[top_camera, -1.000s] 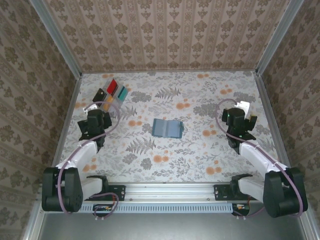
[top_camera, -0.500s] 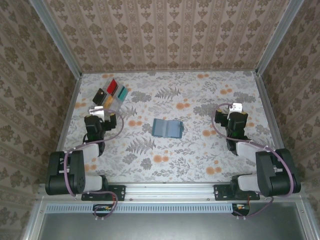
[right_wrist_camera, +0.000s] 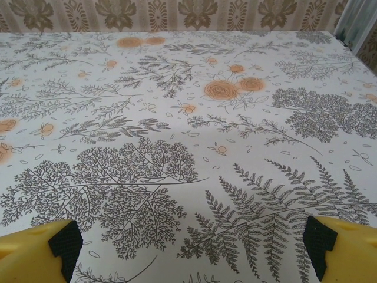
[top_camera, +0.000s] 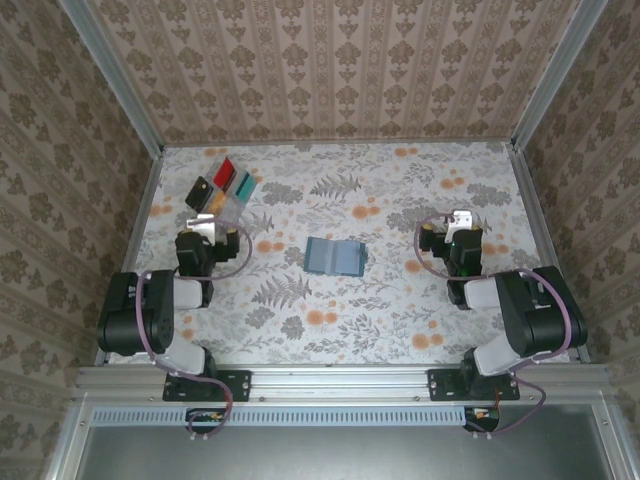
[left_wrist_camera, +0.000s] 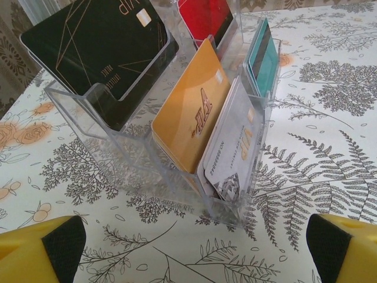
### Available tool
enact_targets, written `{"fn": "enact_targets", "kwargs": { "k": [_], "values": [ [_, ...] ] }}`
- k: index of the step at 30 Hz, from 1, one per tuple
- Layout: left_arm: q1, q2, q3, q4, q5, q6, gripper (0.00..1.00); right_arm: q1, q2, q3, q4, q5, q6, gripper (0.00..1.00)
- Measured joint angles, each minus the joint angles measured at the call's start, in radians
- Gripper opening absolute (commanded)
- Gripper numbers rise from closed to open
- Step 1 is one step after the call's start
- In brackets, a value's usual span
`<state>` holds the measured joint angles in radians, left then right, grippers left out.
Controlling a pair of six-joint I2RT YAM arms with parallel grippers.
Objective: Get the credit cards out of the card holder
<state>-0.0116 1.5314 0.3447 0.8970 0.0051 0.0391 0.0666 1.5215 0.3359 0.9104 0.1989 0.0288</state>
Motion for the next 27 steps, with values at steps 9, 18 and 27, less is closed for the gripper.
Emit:
{"fn": "enact_targets", "kwargs": {
  "k": [9,18,27],
  "values": [
    [0.0,0.001,0.048,-0.041,-0.001,0.0,1.0,-0.006,0.0,0.032,-0.002,0.01,0.001,1.0],
    [-0.001,0.001,0.048,-0.048,-0.002,0.0,1.0,-0.008,0.0,0.032,-0.002,0.01,0.004,0.99],
    [-0.001,0.001,0.049,-0.048,-0.002,0.0,1.0,-0.008,0.0,0.032,-0.01,0.01,0.004,1.0]
  ]
}}
